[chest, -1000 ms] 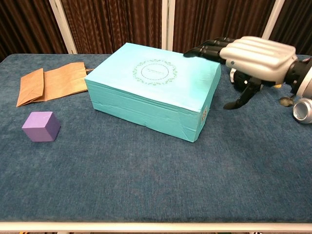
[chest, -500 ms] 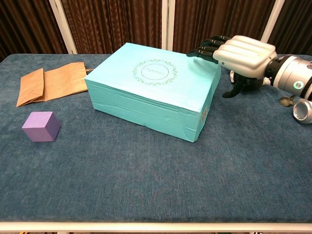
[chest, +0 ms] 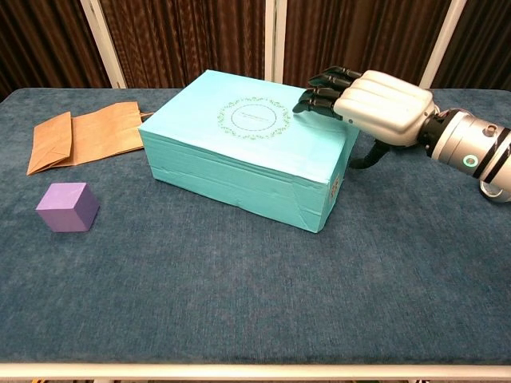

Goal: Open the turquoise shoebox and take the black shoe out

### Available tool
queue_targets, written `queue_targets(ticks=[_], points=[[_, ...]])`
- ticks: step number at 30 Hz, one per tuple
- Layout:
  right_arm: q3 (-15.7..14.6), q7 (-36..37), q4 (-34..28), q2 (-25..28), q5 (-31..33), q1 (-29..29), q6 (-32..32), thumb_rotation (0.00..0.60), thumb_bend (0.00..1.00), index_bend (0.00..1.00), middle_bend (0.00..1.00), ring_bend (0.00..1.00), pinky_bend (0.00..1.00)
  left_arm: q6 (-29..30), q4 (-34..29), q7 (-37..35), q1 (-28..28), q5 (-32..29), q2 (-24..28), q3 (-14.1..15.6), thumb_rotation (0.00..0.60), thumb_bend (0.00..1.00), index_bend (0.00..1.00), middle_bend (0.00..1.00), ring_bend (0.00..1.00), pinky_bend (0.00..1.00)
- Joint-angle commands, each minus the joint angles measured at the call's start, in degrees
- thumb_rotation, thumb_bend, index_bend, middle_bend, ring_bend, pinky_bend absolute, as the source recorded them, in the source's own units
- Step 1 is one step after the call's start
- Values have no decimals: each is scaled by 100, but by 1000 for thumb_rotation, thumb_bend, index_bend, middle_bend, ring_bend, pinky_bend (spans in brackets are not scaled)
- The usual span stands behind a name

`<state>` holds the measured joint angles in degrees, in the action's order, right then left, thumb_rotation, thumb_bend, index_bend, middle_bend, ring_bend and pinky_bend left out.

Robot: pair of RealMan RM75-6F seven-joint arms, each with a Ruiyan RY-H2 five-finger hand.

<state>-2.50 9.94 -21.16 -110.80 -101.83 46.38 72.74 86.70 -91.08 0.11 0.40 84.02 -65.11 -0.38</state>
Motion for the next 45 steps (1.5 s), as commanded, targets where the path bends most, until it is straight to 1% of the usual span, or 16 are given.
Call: queue_targets(ticks=[1,4,7,11,12,15,19,21,23,28,35,38,40,45], points=[[-120,178,332,-214,-49,-59,138,600,0,144,129,0,0,-27,-20,-28,-13,13,19,8,600,0,171,143,74,54],[-148,287,530,-318,-32,-69,202,600,3,147,136,0,0,-32,-36,-30,-17,14,35,3,600,0,171,142,74,54],[-185,383,678,-391,-28,-57,251,600,37,177,154,0,0,-34,-52,-17,-15,5,47,-3,600,0,171,142,74,54],[-247,494,791,-434,-42,-55,364,600,204,261,215,23,0,-44,-76,-14,-16,5,56,-1,600,0,171,142,73,55],[-257,534,806,-438,-37,-60,400,600,271,283,233,39,0,-48,-81,-13,-15,1,58,0,600,0,171,142,74,55],[-268,639,818,-434,-14,-73,503,600,391,325,276,84,13,-62,-86,-10,-21,-5,58,-3,600,0,171,142,74,54],[-199,882,752,-420,96,-89,613,600,495,367,316,121,30,-69,-99,-1,-34,18,56,-4,600,0,171,142,74,54],[-114,1086,678,-403,202,-97,649,600,552,388,329,131,31,-81,-101,-2,-34,15,55,2,600,0,171,142,74,54],[4,1373,556,-378,344,-102,641,600,587,399,336,134,32,-101,-105,-5,-35,1,58,6,600,0,171,142,74,54],[202,1991,226,-283,610,-118,476,600,600,407,338,134,30,-123,-117,-6,-41,-3,57,9,600,0,171,142,74,55],[478,2844,-567,-27,1020,-141,-42,600,600,410,339,134,19,-115,-113,-2,-41,14,45,12,600,0,171,142,74,55],[673,3406,-1137,169,1299,-151,-401,600,600,410,342,134,17,-112,-113,0,-37,20,48,17,600,0,171,142,74,55],[822,3820,-1631,385,1512,-149,-696,600,599,410,342,134,14,-113,-121,4,-37,27,53,21,600,0,171,142,74,55],[1085,4401,-2571,939,1831,-136,-1163,600,596,410,343,134,7,-132,-170,38,-47,25,72,23,600,0,171,143,74,55]])
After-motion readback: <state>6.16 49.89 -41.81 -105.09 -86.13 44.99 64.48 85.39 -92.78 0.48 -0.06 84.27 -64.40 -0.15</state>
